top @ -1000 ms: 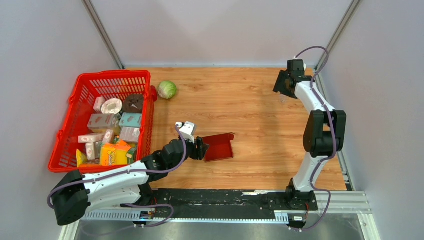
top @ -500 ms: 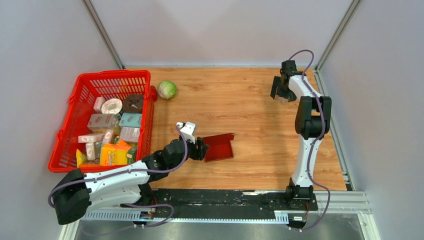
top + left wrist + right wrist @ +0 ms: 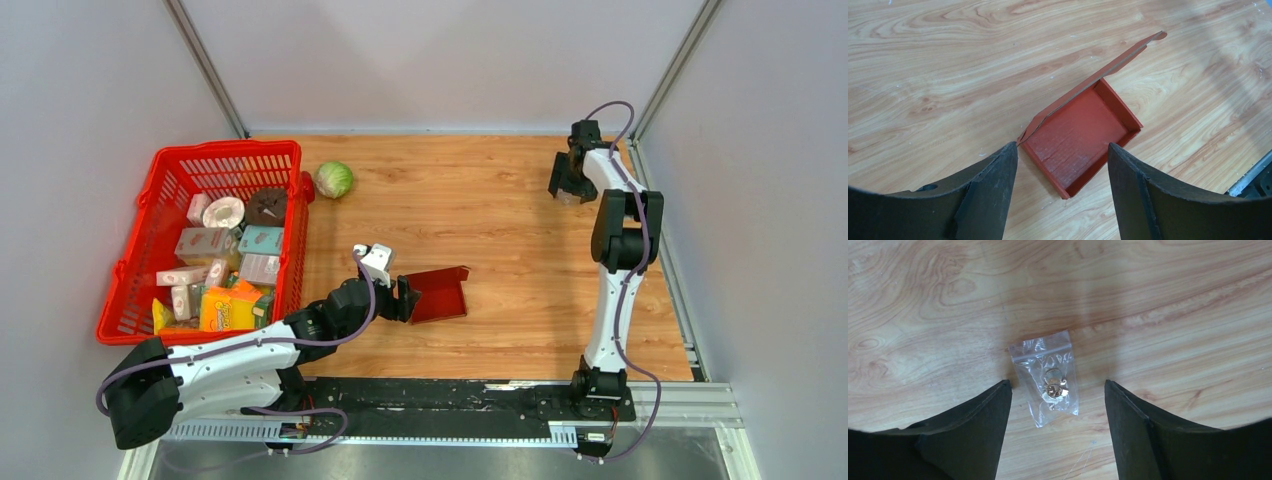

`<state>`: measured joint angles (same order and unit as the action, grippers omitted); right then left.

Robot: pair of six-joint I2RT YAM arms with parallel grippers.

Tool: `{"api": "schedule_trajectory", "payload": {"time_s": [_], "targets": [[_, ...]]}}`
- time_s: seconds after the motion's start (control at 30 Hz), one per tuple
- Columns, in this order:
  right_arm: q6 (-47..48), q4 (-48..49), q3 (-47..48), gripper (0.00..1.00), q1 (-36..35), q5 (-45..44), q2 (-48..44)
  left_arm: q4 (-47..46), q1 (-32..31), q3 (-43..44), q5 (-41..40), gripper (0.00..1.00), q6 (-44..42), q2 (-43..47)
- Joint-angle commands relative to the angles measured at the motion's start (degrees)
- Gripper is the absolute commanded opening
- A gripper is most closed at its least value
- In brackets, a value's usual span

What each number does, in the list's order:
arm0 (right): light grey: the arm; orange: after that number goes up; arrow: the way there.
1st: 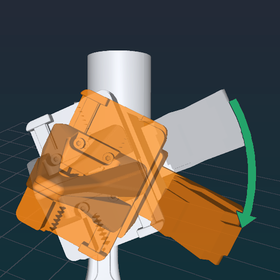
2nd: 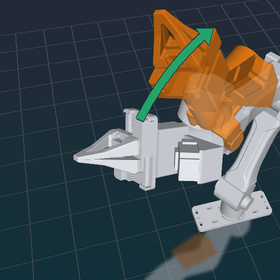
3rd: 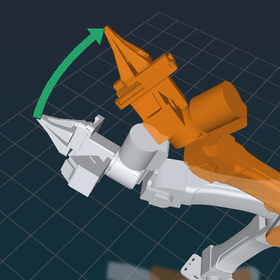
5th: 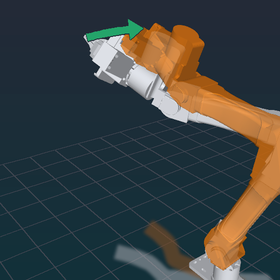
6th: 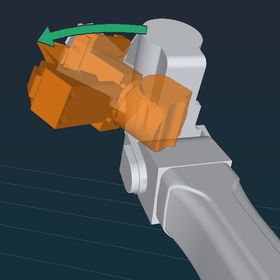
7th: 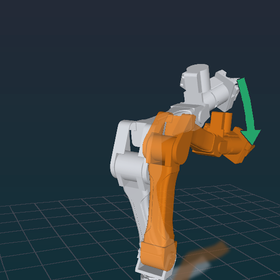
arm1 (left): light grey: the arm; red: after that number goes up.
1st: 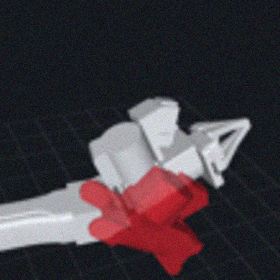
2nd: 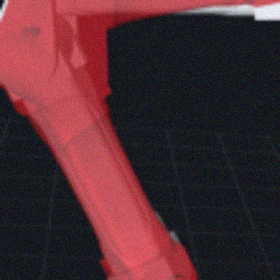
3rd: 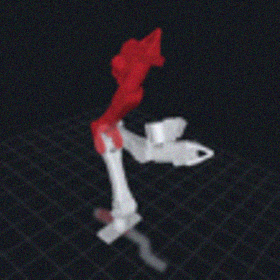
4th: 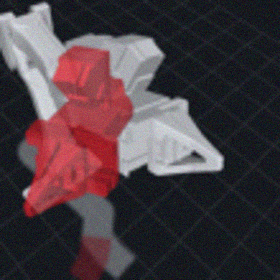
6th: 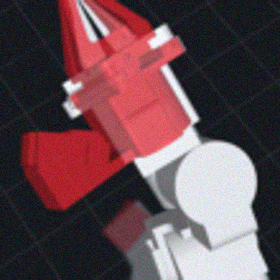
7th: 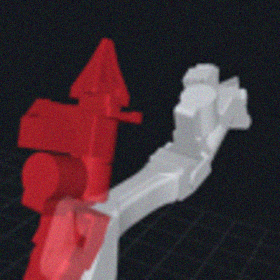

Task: Fold the paper box

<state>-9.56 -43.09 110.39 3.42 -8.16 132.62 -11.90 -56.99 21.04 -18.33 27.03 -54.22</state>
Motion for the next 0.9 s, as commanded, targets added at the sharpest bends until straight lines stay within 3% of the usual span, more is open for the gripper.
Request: {"api": "schedule_trajectory", "payload": {"time_s": [0.0,0.17,0.5,0.87], "targets": [[0.2,0.1,2.3,0.69,-0.1,2.2,0.1,-2.3,-0.2,1.0,0.2,0.74,-0.7,-0.1],[-0.6,0.1,1.8,0.61,-0.2,3.1,0.4,-2.3,-0.2,0.8,0.1,0.74,-0.7,0.1],[-1.4,0.8,0.5,0.34,-0.7,1.9,-0.5,-2.3,-0.2,0.8,0.2,0.74,-0.7,0.3],[-3.6,5.9,-7.3,0.27,-2.5,-0.1,-10.3,-2.2,-0.2,0.7,-0.3,0.74,-0.4,0.3]]}}
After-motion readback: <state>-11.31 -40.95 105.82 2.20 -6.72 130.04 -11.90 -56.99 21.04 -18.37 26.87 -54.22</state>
